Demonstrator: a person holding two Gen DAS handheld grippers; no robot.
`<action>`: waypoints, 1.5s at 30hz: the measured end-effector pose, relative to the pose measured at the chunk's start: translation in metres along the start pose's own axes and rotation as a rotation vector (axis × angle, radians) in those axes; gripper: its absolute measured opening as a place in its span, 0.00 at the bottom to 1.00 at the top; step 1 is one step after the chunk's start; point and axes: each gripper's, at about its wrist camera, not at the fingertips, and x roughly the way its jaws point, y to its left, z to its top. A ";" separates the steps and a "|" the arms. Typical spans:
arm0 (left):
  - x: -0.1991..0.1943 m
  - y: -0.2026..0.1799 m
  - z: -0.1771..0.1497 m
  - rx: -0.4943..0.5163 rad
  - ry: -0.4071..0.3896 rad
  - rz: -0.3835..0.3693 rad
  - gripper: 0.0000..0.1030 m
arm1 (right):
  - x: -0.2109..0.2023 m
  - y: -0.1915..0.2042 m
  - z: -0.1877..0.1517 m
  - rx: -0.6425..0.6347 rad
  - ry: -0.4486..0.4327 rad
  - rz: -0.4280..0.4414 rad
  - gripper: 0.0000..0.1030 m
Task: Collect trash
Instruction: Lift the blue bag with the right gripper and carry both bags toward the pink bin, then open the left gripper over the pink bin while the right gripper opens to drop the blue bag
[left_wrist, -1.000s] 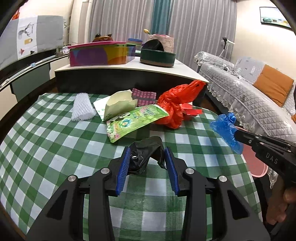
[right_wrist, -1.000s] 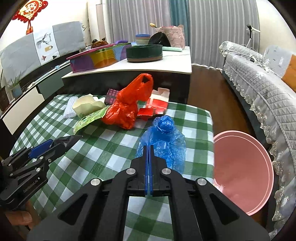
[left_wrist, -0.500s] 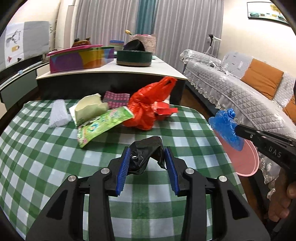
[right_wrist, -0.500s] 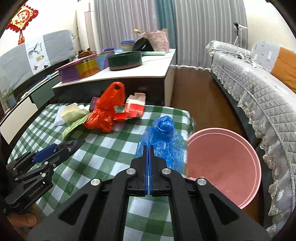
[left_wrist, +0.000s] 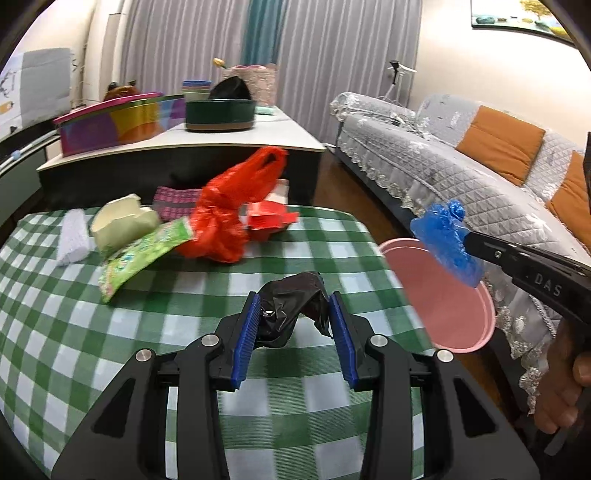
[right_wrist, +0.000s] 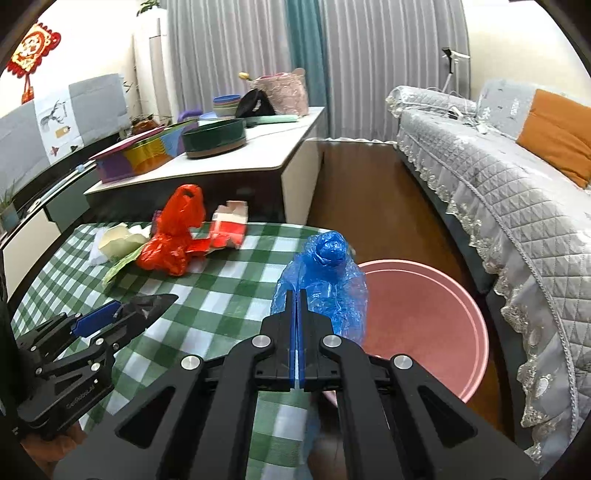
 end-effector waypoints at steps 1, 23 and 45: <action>0.001 -0.004 0.001 0.006 0.001 -0.009 0.37 | -0.001 -0.003 0.000 0.004 -0.002 -0.007 0.01; 0.055 -0.083 0.065 0.087 -0.019 -0.130 0.37 | -0.010 -0.081 0.021 0.096 -0.047 -0.117 0.01; 0.089 -0.125 0.086 0.124 0.034 -0.219 0.37 | 0.010 -0.109 0.017 0.168 0.004 -0.118 0.01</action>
